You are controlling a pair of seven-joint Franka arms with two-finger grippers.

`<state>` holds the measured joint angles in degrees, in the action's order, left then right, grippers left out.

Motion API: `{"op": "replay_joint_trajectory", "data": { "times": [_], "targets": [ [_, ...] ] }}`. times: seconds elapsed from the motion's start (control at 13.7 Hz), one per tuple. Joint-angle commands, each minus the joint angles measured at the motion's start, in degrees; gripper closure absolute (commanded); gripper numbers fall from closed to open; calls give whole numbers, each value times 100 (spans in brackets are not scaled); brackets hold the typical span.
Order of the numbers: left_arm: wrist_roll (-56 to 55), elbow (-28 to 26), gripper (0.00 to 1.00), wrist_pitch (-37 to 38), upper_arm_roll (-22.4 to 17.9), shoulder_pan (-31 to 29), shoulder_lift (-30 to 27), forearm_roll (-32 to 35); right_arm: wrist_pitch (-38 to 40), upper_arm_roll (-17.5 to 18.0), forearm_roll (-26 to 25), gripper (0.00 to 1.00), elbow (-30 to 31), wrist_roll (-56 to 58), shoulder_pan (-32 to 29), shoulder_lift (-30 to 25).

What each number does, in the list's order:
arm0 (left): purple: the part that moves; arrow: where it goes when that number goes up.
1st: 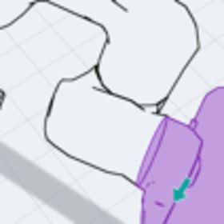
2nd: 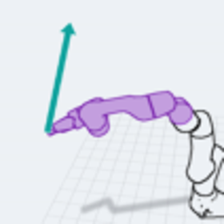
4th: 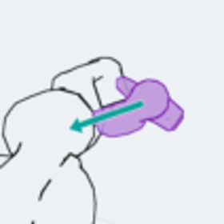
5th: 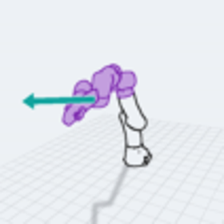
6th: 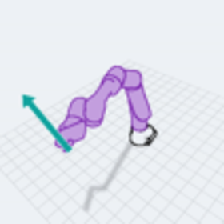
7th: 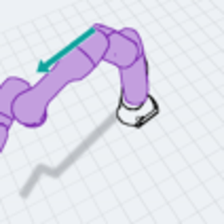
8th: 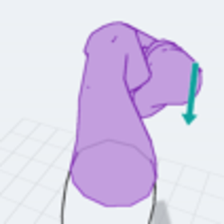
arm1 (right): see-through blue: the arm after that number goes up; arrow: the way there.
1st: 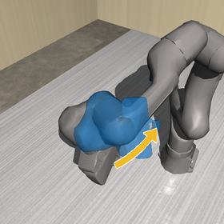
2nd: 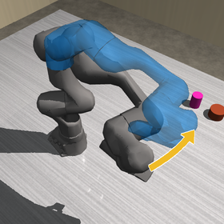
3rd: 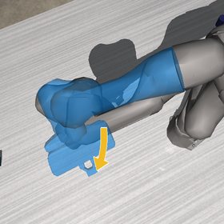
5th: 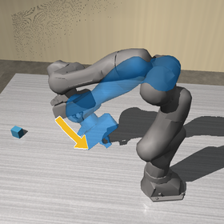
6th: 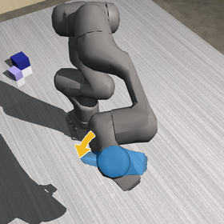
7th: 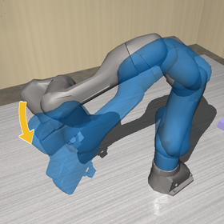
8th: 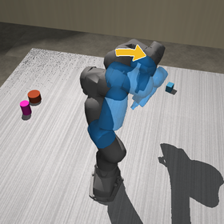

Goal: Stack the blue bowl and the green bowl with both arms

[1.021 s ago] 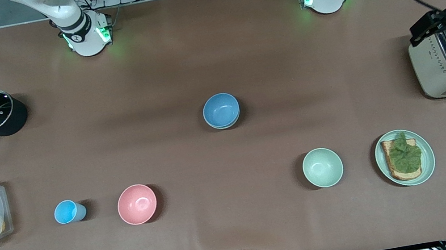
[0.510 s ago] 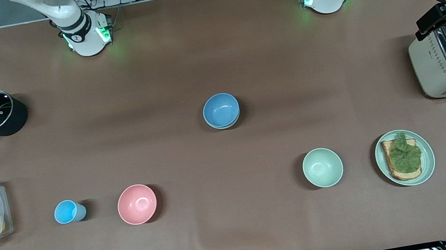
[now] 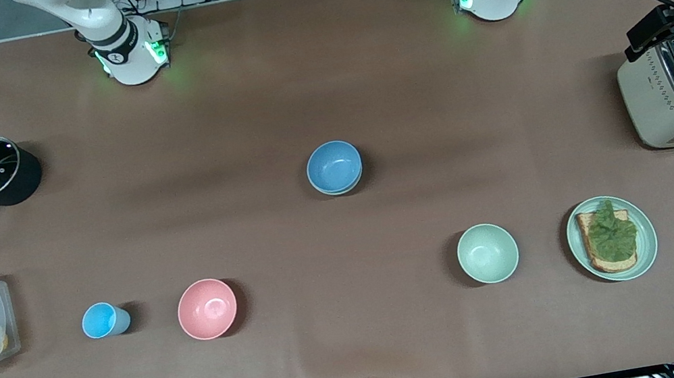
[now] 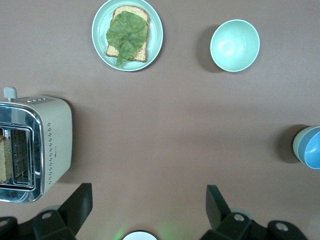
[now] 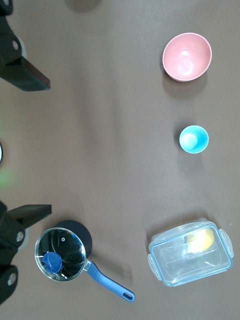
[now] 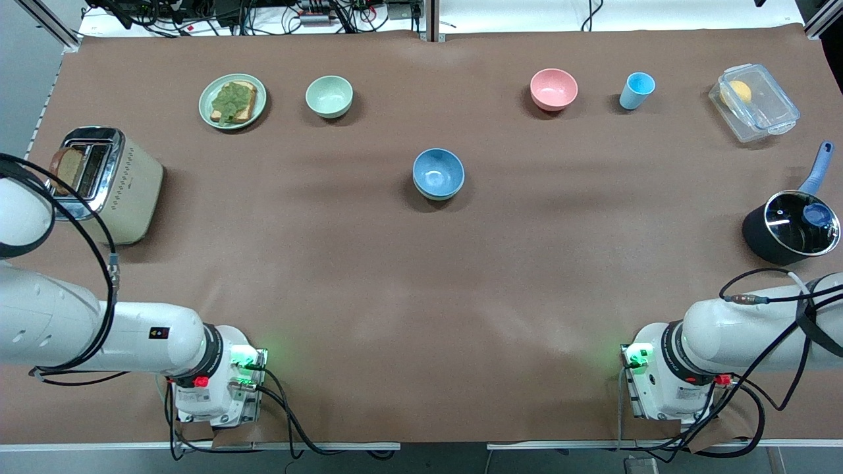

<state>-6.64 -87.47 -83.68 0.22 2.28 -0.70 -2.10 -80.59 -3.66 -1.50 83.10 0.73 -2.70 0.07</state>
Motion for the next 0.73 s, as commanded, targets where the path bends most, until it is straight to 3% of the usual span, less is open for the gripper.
{"op": "replay_joint_trajectory", "data": {
  "times": [0.0, 0.07, 0.66],
  "targets": [
    [206, 56, 0, 98, 109, 27, -26, 60, 26, -187, 18, 0, -84, 68, 216, 10],
    [225, 37, 0, 106, 144, 9, -44, 69, 26, -414, 27, 0, -83, 68, 417, 2],
    [243, 46, 0, -87, 171, 27, -26, 421, -123, -434, 18, 0, -40, -3, 577, 28]
  ]
}}
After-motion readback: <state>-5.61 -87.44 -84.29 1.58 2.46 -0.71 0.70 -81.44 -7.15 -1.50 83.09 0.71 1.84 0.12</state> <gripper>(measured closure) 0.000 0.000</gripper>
